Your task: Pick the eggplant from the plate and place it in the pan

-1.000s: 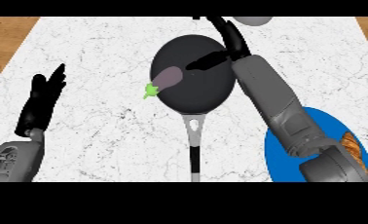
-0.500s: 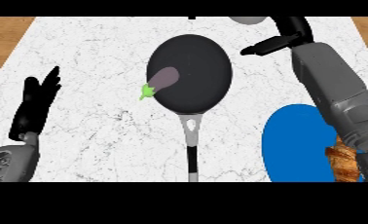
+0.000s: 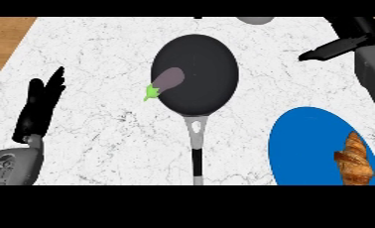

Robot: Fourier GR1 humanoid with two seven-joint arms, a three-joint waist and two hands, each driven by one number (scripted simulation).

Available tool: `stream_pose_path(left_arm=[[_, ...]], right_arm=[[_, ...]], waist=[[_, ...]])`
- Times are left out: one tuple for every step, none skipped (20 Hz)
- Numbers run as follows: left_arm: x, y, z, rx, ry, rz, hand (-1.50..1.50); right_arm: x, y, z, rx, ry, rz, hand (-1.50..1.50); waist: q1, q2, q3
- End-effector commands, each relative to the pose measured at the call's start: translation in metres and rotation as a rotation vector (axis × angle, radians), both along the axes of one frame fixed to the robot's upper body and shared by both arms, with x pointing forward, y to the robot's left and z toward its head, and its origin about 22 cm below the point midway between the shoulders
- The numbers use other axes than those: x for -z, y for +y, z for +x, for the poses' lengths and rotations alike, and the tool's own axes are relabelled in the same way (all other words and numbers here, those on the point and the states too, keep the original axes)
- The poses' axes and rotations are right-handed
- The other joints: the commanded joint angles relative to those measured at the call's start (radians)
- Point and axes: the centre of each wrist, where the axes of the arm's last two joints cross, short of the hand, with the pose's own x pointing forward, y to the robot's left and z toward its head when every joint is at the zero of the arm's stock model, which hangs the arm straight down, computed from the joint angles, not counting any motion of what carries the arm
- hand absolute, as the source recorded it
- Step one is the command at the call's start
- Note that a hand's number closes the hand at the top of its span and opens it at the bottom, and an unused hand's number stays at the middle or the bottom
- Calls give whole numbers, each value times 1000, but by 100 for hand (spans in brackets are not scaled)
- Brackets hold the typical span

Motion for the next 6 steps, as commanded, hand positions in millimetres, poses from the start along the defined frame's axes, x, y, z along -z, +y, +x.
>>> stream_pose_path(left_arm=[[1,-4,3,10,-5,-3,0],[5,-1,3,-10,-7,5,0],[1,-13,6,-3,-15,3,0],[4,-2,-2,-1,-9,-7,0],[0,-7,1,-4,-4,10,0],[1,-3,1,13,-11,9,0]], right_arm=[[-17,-48,-17,-24,-20,-17,-150],[-11,-34,-11,-12,-26,-16,-150],[-11,-33,-11,-15,-19,-30,-150],[-16,-62,-24,-19,-11,-10,-150],[-8,-55,-23,-10,6,-40,-150],[-13,-58,-23,-7,-19,-15,-150]], waist=[[4,8,2],[4,6,0],[8,6,1],[7,4,2],[16,8,3],[10,6,2]])
